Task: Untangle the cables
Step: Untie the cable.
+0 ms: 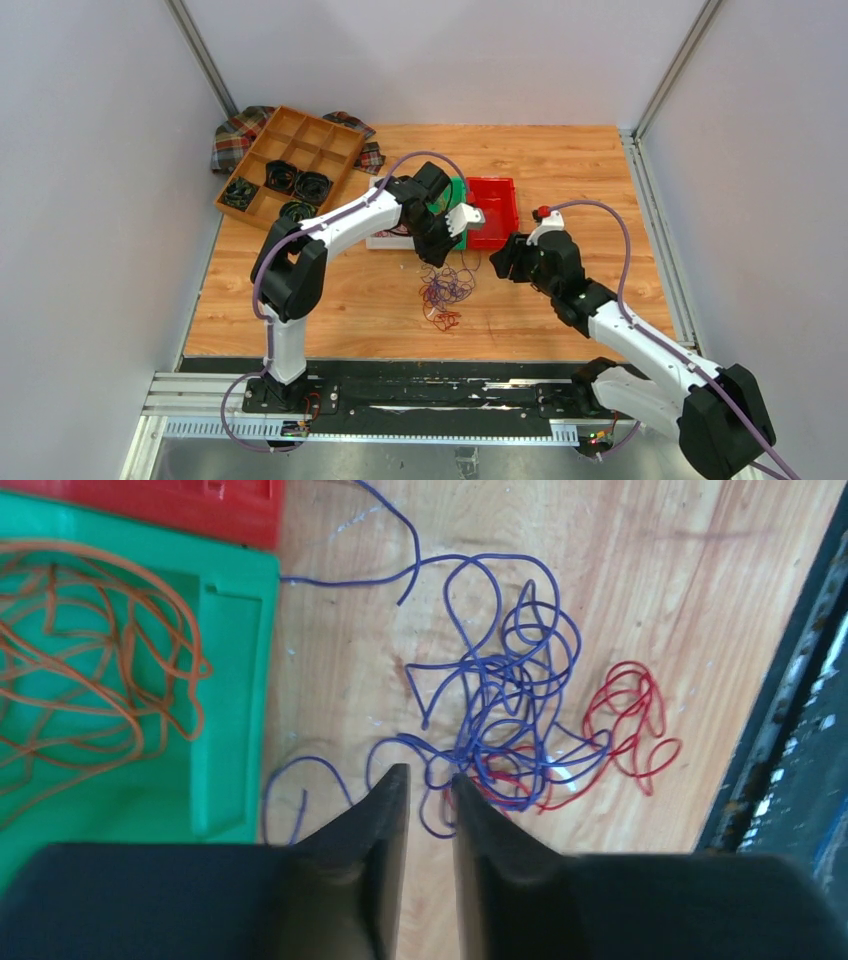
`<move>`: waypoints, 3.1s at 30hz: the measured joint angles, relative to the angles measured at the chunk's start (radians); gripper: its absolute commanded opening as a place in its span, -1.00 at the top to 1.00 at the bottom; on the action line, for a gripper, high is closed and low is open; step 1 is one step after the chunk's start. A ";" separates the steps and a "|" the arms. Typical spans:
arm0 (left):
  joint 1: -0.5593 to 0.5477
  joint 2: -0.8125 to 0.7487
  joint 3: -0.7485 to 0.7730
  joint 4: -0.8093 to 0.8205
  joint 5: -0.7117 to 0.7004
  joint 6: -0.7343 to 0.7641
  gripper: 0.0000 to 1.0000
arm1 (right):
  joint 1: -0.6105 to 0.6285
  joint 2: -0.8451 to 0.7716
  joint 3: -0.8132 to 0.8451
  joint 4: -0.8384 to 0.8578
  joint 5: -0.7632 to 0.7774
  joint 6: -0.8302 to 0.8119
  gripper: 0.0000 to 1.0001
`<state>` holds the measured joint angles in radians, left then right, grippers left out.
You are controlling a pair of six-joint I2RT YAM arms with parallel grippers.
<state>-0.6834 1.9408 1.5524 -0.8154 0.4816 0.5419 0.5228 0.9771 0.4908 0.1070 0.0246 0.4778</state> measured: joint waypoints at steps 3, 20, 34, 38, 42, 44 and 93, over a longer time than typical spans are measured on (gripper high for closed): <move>0.000 -0.001 -0.005 0.021 0.010 -0.017 0.98 | 0.000 -0.009 -0.002 0.000 -0.006 0.000 0.00; -0.001 -0.367 0.032 -0.117 0.003 -0.081 0.99 | 0.208 -0.162 -0.090 0.206 -0.084 -0.180 -0.30; -0.001 -0.486 0.203 -0.233 -0.034 -0.117 0.99 | 0.339 0.043 0.114 0.299 -0.048 -0.360 -0.31; -0.001 -0.514 0.263 -0.238 -0.041 -0.116 0.99 | 0.354 0.111 0.150 0.326 -0.050 -0.368 -0.31; -0.001 -0.545 0.313 -0.242 -0.041 -0.115 0.99 | 0.369 0.179 0.185 0.352 -0.050 -0.367 -0.25; -0.002 -0.555 0.335 -0.248 -0.041 -0.115 0.99 | 0.371 0.214 0.211 0.362 -0.042 -0.366 -0.20; -0.008 -0.535 0.473 -0.114 -0.293 -0.148 0.99 | 0.373 -0.155 -0.008 0.407 0.164 -0.252 -0.49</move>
<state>-0.6914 1.4059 2.0258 -0.9295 0.1890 0.3935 0.8963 0.8223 0.4831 0.5144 0.1883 0.2260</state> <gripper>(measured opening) 0.011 0.746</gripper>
